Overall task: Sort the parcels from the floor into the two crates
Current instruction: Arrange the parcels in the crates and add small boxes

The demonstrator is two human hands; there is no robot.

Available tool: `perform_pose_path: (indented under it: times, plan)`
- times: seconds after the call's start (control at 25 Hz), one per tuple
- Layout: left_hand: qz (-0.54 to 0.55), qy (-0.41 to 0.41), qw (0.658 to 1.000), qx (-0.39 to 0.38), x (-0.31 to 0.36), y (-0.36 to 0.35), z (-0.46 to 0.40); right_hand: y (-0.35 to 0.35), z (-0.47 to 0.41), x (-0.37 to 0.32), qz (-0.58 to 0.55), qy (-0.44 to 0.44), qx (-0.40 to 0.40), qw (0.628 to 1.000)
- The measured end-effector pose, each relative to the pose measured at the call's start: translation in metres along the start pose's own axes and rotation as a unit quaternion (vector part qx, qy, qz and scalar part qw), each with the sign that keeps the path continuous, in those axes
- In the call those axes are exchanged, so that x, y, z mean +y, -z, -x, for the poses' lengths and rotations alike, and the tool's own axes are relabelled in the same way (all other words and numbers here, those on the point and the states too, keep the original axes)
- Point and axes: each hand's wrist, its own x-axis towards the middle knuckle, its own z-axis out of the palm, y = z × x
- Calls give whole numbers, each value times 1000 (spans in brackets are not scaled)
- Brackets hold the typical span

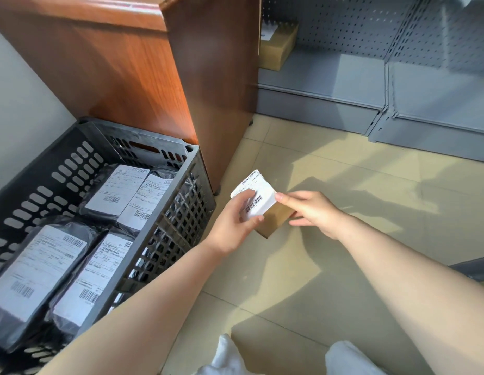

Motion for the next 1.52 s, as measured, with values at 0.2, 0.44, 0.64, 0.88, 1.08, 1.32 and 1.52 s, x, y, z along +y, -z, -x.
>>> perform_pose_path:
  times: [0.2,0.44,0.64,0.88,1.08,1.32,1.52]
  plan:
    - [-221,-189,956,24,21,-5,5,21,37,-16,-81,-45,-75,993]
    - [-322,-315,890,-67,64,-23,23,47,87,-12,-162,-30,-31,986]
    - [-285,-283,915,-34,98,-45,47,90,139,-1,-249,3,17,968]
    - [-291,-261,910,-135,132,-105,59,156,230,24,-266,2,36,963]
    - [-295,-265,880,-263,164,-187,73,227,326,62,-257,-56,39,964]
    - [-321,-370,788,-373,189,-288,106,296,438,131,-257,-125,161,945]
    - [-385,-387,713,-440,188,-330,119,325,495,193,-236,-200,283,908]
